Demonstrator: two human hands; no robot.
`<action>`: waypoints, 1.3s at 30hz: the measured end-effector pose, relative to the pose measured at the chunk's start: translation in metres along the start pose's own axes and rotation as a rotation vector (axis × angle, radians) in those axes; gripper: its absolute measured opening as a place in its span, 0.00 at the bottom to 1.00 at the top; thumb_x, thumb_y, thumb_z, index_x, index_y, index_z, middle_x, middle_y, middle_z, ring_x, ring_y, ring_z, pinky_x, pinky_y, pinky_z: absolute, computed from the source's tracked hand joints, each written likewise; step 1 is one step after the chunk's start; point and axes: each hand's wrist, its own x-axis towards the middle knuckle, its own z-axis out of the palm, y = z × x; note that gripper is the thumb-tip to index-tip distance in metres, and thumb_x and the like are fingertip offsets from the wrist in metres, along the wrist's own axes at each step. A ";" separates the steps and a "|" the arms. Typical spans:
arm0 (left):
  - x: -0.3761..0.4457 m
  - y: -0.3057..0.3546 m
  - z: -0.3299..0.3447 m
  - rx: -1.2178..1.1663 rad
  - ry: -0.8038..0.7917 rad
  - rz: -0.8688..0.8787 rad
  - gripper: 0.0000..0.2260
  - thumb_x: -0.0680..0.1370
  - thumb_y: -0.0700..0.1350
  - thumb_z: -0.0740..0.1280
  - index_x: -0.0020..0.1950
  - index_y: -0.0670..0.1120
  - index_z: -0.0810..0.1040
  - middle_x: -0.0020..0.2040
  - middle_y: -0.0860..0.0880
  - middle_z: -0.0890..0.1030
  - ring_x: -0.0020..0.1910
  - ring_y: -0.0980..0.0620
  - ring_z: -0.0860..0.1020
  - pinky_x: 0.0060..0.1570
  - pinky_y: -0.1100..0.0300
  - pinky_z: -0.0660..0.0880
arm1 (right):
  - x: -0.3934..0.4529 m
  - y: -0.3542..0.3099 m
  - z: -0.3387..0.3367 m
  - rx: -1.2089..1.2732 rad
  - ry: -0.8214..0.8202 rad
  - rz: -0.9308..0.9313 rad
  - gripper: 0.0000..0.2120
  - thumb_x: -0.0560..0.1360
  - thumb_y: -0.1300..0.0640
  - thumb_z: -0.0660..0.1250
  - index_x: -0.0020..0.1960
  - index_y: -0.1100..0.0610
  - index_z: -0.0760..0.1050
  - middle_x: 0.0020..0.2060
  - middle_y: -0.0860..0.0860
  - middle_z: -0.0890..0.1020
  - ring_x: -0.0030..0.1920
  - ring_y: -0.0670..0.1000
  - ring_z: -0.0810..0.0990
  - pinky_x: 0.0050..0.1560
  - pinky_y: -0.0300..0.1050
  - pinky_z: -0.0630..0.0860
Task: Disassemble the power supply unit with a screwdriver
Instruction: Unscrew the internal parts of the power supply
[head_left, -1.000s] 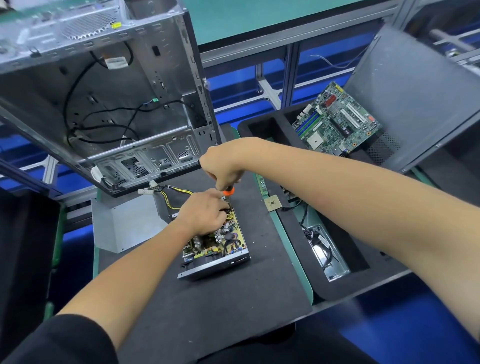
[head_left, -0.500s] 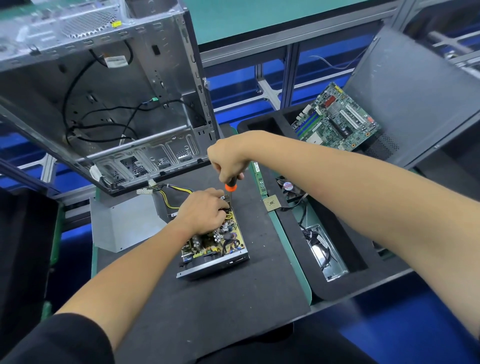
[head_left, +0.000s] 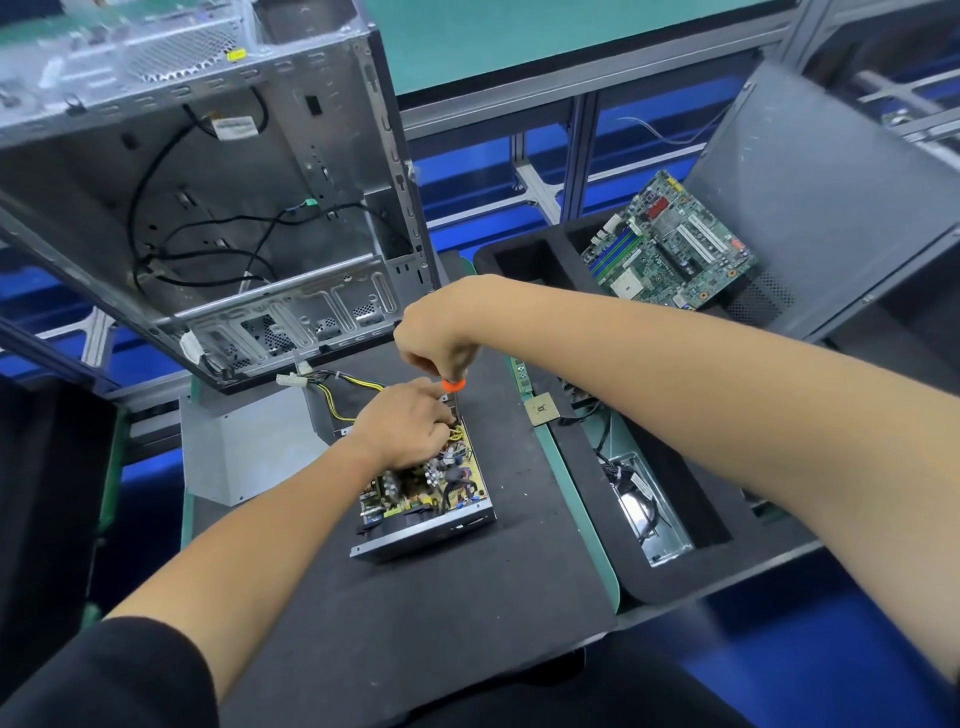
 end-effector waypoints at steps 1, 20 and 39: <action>-0.001 0.001 -0.001 0.005 0.003 0.002 0.24 0.70 0.49 0.51 0.54 0.51 0.84 0.57 0.52 0.77 0.57 0.47 0.73 0.50 0.55 0.72 | 0.000 0.000 0.000 -0.025 0.008 -0.014 0.09 0.71 0.60 0.70 0.50 0.56 0.81 0.47 0.52 0.83 0.52 0.54 0.81 0.39 0.45 0.73; -0.006 0.001 0.000 -0.016 0.069 0.017 0.16 0.69 0.47 0.55 0.37 0.42 0.81 0.41 0.47 0.76 0.42 0.47 0.71 0.37 0.57 0.66 | -0.004 -0.010 -0.011 0.057 -0.039 0.114 0.06 0.70 0.59 0.65 0.36 0.60 0.75 0.25 0.52 0.76 0.30 0.52 0.74 0.29 0.41 0.67; -0.005 -0.001 0.002 -0.042 0.092 0.024 0.17 0.69 0.48 0.54 0.36 0.41 0.80 0.44 0.48 0.77 0.44 0.46 0.73 0.37 0.56 0.66 | -0.001 -0.014 -0.016 0.104 -0.081 0.157 0.07 0.72 0.58 0.62 0.41 0.60 0.77 0.26 0.53 0.78 0.28 0.52 0.77 0.32 0.42 0.74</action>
